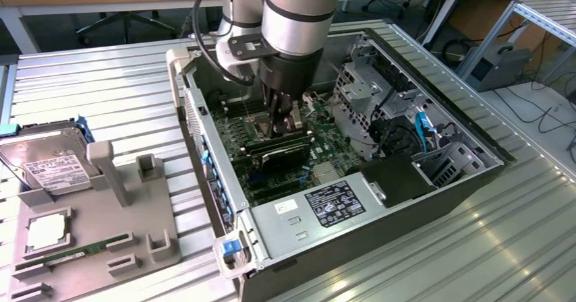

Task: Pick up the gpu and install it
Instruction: 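Press down on the gpu until it lock into place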

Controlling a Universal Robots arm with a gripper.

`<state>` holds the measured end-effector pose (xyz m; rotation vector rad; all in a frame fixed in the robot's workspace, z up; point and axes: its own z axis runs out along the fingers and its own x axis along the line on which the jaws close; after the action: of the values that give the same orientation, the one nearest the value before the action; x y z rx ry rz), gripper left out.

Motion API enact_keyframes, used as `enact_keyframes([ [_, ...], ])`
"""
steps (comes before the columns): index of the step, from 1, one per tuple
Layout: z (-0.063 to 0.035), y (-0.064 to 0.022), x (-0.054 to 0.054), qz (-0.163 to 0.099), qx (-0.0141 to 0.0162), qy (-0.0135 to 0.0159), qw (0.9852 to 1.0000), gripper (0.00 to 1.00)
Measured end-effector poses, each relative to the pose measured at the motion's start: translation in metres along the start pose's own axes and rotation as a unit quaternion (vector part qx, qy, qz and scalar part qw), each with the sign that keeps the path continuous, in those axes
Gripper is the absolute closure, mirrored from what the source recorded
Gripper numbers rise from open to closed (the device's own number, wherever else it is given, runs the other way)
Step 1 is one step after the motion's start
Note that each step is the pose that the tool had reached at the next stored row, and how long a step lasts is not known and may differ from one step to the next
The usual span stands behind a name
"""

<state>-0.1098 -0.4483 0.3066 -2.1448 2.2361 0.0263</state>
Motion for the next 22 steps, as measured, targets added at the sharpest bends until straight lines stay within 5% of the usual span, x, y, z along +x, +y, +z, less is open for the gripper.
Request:
enact_keyframes([
  [9,0.0178,-0.0006,0.001,0.000,-0.0066,0.0004,1.0000,0.89],
  [22,0.0275,-0.0012,0.001,-0.003,-0.0071,0.0003,1.0000,0.89],
])
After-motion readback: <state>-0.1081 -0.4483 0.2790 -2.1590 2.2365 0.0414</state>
